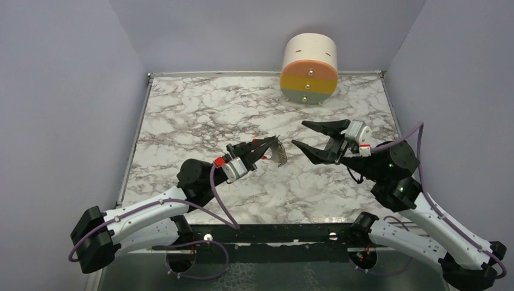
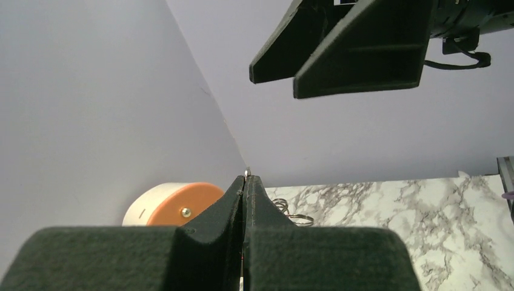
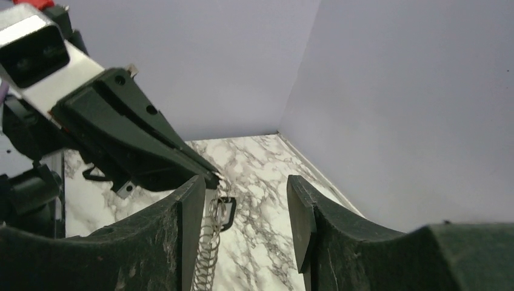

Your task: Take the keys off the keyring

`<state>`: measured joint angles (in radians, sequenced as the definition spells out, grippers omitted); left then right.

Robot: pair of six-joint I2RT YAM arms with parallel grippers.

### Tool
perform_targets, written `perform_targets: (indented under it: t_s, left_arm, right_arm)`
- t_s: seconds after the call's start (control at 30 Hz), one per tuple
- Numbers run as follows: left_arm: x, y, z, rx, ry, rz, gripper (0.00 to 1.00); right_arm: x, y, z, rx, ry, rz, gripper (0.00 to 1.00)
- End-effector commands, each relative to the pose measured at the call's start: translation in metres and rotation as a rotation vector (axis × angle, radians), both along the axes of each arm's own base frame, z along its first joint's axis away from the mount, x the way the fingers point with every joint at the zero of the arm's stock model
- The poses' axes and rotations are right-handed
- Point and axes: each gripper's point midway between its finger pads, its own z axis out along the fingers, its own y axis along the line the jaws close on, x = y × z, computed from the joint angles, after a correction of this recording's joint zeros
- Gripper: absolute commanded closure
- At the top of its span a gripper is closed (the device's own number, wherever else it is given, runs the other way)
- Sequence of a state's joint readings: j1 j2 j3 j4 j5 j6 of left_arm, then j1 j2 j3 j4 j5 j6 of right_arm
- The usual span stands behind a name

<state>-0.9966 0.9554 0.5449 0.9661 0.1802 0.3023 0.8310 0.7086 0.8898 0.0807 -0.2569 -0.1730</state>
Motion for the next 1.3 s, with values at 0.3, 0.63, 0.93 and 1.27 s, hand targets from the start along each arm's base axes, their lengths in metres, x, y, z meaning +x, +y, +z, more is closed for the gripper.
perform_targets:
  t_s: [0.3, 0.63, 0.93, 1.27]
  left_arm:
    - [-0.023, 0.024, 0.048, -0.007, -0.07, -0.192, 1.0]
    - [0.001, 0.034, 0.057, 0.022, -0.04, -0.081, 1.0]
    - [0.015, 0.033, 0.052, 0.076, -0.031, -0.043, 1.0]
    - [0.023, 0.021, 0.052, 0.05, 0.006, -0.113, 1.0]
  right_arm:
    - [0.007, 0.031, -0.027, -0.18, -0.034, 0.092, 0.51]
    - [0.083, 0.027, 0.015, -0.19, -0.082, -0.048, 0.47]
    - [0.161, -0.018, -0.008, -0.142, 0.051, 0.001, 0.55]
    - [0.059, -0.02, -0.003, -0.129, -0.044, 0.233, 0.81]
